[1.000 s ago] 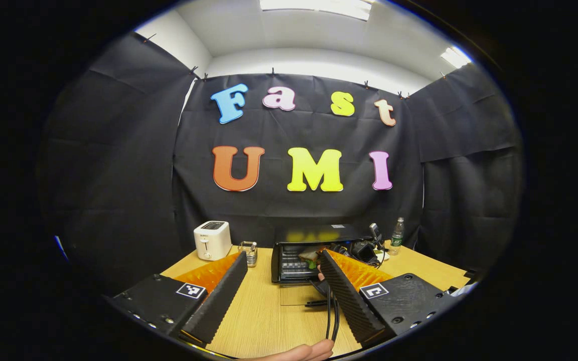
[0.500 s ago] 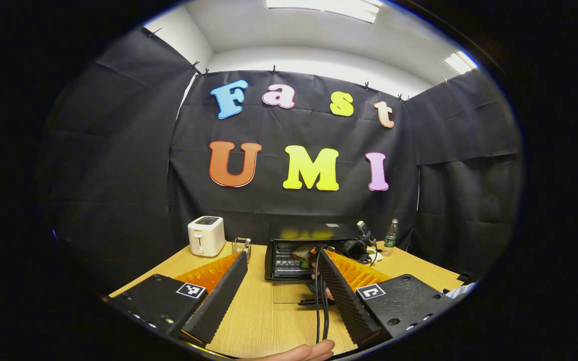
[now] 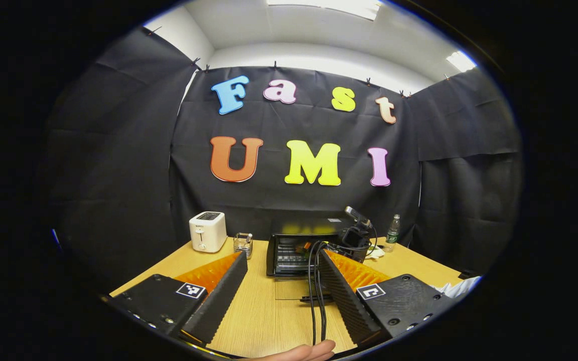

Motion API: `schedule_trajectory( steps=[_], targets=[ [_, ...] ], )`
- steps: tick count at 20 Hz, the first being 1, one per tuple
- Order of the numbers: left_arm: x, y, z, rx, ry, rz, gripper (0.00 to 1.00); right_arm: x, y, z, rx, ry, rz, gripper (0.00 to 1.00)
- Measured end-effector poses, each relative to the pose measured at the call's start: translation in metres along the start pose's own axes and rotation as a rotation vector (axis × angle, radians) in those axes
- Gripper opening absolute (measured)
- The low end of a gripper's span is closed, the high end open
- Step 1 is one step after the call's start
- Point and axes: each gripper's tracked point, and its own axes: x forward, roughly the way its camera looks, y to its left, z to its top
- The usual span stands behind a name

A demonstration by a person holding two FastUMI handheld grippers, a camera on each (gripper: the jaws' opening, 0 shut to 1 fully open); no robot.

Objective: Open the electric oven with the left hand, put the food in, and close the electric oven.

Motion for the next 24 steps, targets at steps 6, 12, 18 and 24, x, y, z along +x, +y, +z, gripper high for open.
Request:
schedule_trajectory(
  steps=[6, 12, 18, 24],
  targets=[
    [0.0, 0.006, -0.005, -0.001, 0.02, 0.022, 0.94, -0.002, 0.002, -0.026, -0.349, 0.189, -0.103, 0.9],
    [-0.006, 0.008, -0.004, 0.03, 0.022, 0.038, 0.94, -0.02, 0.011, -0.038, -0.35, 0.293, -0.091, 1.0],
    [-0.012, 0.018, -0.008, 0.029, 0.032, 0.069, 0.94, -0.051, 0.018, -0.051, -0.355, 0.443, -0.088, 1.0],
    [-0.019, 0.025, -0.017, 0.009, 0.067, 0.093, 0.94, -0.103, 0.028, -0.027, -0.35, 0.394, -0.024, 1.0]
  ],
)
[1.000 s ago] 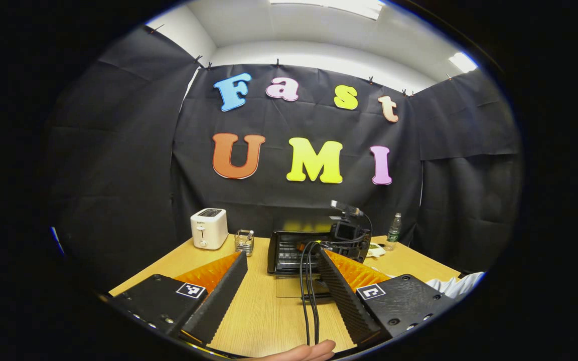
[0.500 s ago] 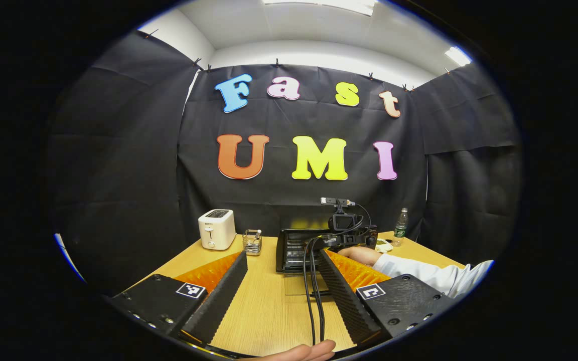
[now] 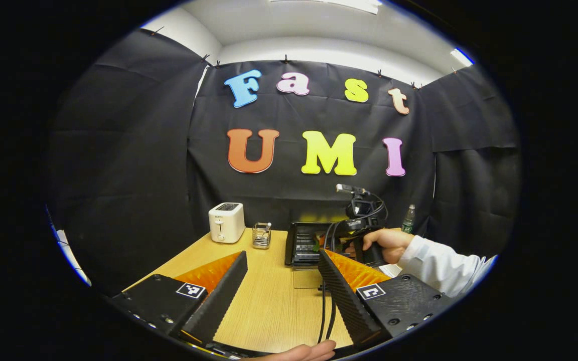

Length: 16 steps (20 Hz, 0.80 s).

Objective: Open the electric oven with the left hand, put the food in, and close the electric oven.

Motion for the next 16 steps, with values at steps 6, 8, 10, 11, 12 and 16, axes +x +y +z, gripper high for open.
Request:
schedule_trajectory(
  steps=[6, 8, 10, 11, 12, 16],
  targets=[
    [0.01, -0.01, -0.017, -0.01, 0.057, -0.009, 0.94, -0.11, -0.011, 0.015, -0.021, -0.229, 0.065, 1.0],
    [0.017, -0.019, -0.022, -0.011, 0.074, -0.021, 0.94, -0.15, -0.021, 0.02, -0.009, -0.323, 0.074, 0.89],
    [0.028, -0.032, -0.03, -0.006, 0.091, -0.037, 0.94, -0.194, -0.036, 0.024, -0.002, -0.414, 0.077, 1.0],
    [0.034, -0.038, -0.037, -0.006, 0.11, -0.046, 0.94, -0.215, -0.045, 0.028, -0.004, -0.464, 0.066, 1.0],
    [0.041, -0.045, -0.045, -0.007, 0.131, -0.057, 0.94, -0.237, -0.056, 0.032, -0.006, -0.514, 0.045, 1.0],
    [0.071, -0.084, -0.089, -0.008, 0.252, -0.121, 0.94, -0.304, -0.094, 0.036, -0.057, -0.652, -0.051, 1.0]
  ],
)
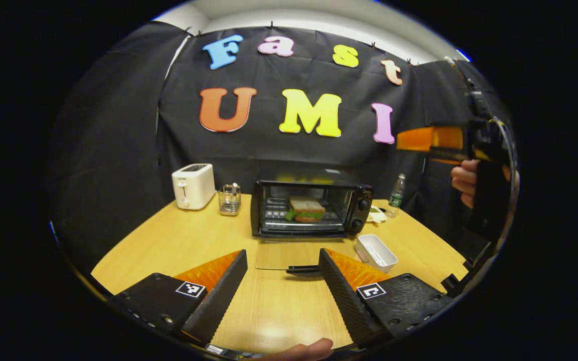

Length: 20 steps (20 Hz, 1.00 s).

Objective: Open the electric oven with the left hand, put the food in, and close the electric oven.

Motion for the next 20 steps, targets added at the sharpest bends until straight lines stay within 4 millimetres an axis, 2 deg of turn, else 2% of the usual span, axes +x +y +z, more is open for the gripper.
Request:
schedule_trajectory(
  steps=[3, 6, 10, 13, 16, 17, 18, 19, 20],
  targets=[
    [0.028, -0.012, -0.028, 0.029, 0.083, -0.005, 0.94, -0.022, -0.024, 0.007, 0.044, 0.0, -0.015, 1.0],
    [0.054, -0.03, -0.06, 0.029, 0.174, -0.031, 0.94, -0.046, -0.065, 0.029, 0.035, -0.044, -0.071, 1.0],
    [0.078, -0.042, -0.095, 0.024, 0.298, -0.011, 0.94, -0.072, -0.109, 0.046, 0.005, -0.088, -0.169, 1.0],
    [0.093, -0.057, -0.103, 0.019, 0.322, -0.02, 0.95, -0.085, -0.121, 0.043, 0.011, -0.086, -0.179, 1.0],
    [0.103, -0.067, -0.113, 0.033, 0.348, -0.032, 0.95, -0.09, -0.131, 0.038, 0.028, -0.086, -0.177, 1.0],
    [0.107, -0.067, -0.116, 0.037, 0.357, -0.027, 0.94, -0.092, -0.131, 0.035, 0.04, -0.084, -0.163, 0.89],
    [0.112, -0.067, -0.118, 0.037, 0.365, -0.022, 0.94, -0.086, -0.131, 0.034, 0.051, -0.079, -0.155, 0.89],
    [0.113, -0.067, -0.118, 0.038, 0.374, -0.017, 0.94, -0.087, -0.135, 0.033, 0.052, -0.087, -0.153, 0.89],
    [0.118, -0.067, -0.118, 0.038, 0.371, -0.015, 0.94, -0.087, -0.138, 0.032, 0.047, -0.09, -0.15, 1.0]
  ],
)
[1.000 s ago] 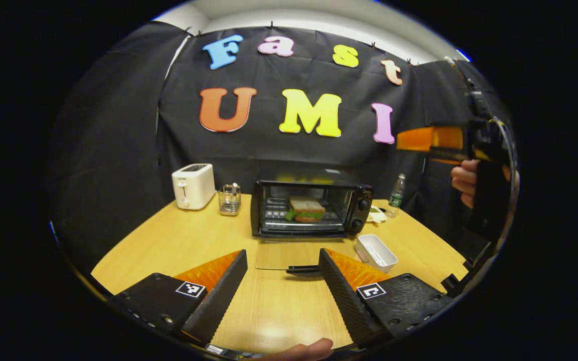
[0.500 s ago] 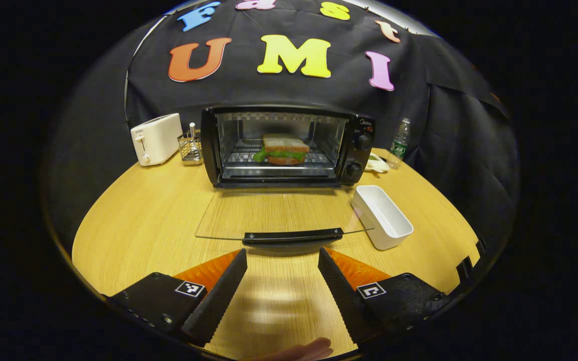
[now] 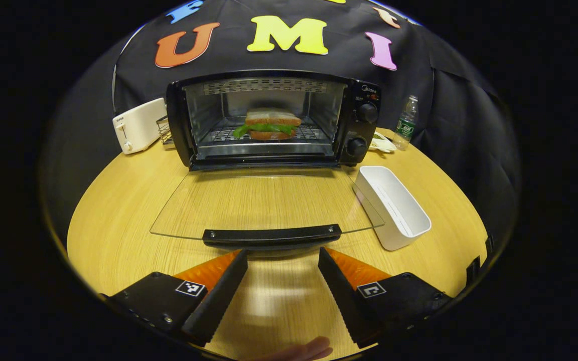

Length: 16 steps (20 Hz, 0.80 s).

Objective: Open the electric oven with the left hand, put the food in, and close the electric oven.

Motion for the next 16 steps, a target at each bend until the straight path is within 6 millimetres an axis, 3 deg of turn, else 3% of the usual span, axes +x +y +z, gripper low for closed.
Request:
schedule_trajectory(
  steps=[1, 5, 6, 7, 8, 9, 10, 11, 12, 13, 14, 16],
  targets=[
    [0.0, 0.002, 0.001, 0.002, 0.003, 0.002, 0.94, -0.002, -0.004, 0.0, -0.002, -0.006, -0.004, 0.89],
    [0.001, 0.002, 0.002, -0.014, 0.019, 0.004, 0.94, -0.001, -0.005, -0.002, -0.02, -0.019, -0.002, 0.89],
    [0.001, 0.002, 0.003, -0.019, 0.019, 0.004, 0.94, -0.001, -0.002, -0.003, -0.025, -0.016, 0.007, 1.0],
    [0.0, 0.002, 0.004, -0.022, 0.018, 0.002, 0.94, 0.0, 0.001, -0.005, -0.031, -0.012, 0.016, 1.0],
    [-0.001, 0.002, 0.005, -0.029, 0.018, 0.0, 0.94, 0.001, 0.002, -0.006, -0.036, -0.006, 0.022, 0.9],
    [-0.002, 0.002, 0.007, -0.039, 0.014, -0.003, 0.93, 0.001, 0.004, -0.008, -0.04, 0.001, 0.028, 1.0],
    [-0.003, 0.001, 0.009, -0.051, 0.01, -0.006, 0.94, 0.001, 0.005, -0.01, -0.042, 0.003, 0.031, 0.89],
    [-0.006, 0.0, 0.013, -0.06, 0.001, -0.008, 0.94, 0.001, 0.004, -0.01, -0.042, 0.003, 0.032, 1.0],
    [-0.009, 0.0, 0.016, -0.068, -0.006, -0.009, 0.93, 0.002, 0.003, -0.01, -0.044, 0.002, 0.029, 1.0],
    [-0.012, -0.001, 0.021, -0.07, -0.013, -0.008, 0.93, 0.002, 0.002, -0.009, -0.047, 0.001, 0.028, 0.89],
    [-0.014, -0.001, 0.024, -0.068, -0.018, -0.006, 0.93, 0.002, 0.0, -0.01, -0.047, 0.002, 0.023, 1.0],
    [-0.018, 0.0, 0.034, -0.069, -0.035, 0.001, 0.93, 0.003, -0.001, -0.009, -0.052, 0.0, 0.016, 1.0]
  ],
)
